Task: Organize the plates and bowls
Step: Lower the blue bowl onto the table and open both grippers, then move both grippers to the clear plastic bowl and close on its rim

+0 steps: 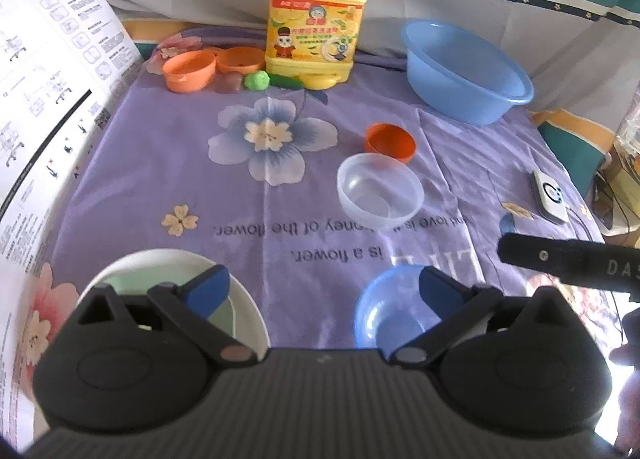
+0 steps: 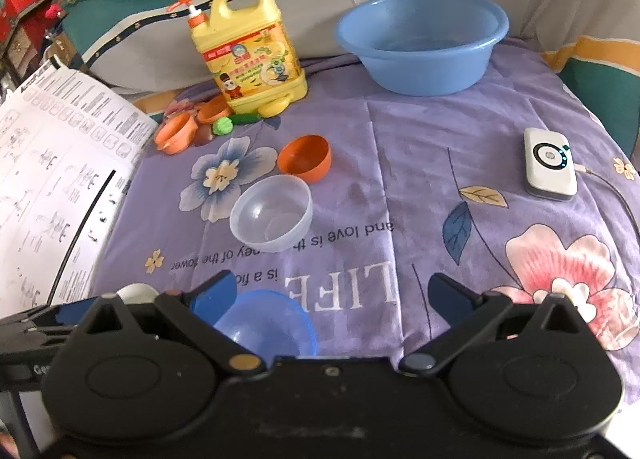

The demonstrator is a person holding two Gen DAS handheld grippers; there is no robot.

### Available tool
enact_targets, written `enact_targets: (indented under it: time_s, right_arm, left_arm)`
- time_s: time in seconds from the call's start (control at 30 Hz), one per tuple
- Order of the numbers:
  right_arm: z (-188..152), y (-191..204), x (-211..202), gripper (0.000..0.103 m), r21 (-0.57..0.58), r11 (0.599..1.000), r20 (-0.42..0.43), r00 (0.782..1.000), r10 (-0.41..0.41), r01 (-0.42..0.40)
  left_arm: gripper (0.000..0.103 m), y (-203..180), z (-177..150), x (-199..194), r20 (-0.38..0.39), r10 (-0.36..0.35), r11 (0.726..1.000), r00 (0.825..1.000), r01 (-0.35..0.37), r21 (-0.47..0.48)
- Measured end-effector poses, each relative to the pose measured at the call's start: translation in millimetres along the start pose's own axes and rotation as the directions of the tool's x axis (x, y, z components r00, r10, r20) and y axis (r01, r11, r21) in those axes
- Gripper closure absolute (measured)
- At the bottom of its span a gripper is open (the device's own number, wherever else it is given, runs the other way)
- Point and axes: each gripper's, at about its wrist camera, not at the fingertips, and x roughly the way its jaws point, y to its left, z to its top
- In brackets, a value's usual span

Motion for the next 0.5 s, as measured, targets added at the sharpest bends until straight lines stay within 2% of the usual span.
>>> enact_targets:
  time_s: [0.27, 0.5]
  right_arm:
    - [19.0, -6.8, 12.7, 0.000, 0.044, 0.999, -0.003, 1.000, 0.009, -0.009]
    - [37.3, -11.0, 37.9, 0.000, 0.101, 0.995, -0.030, 0.999, 0.023, -0.020]
  left_arm:
    - [0.000, 3.4, 25.1, 20.4, 0.008, 0.020, 1.000, 1.000, -0.020, 0.005]
    - [0.000, -3.9, 47.5, 48.0, -0.005, 0.007, 1.000, 1.000, -0.007, 0.007]
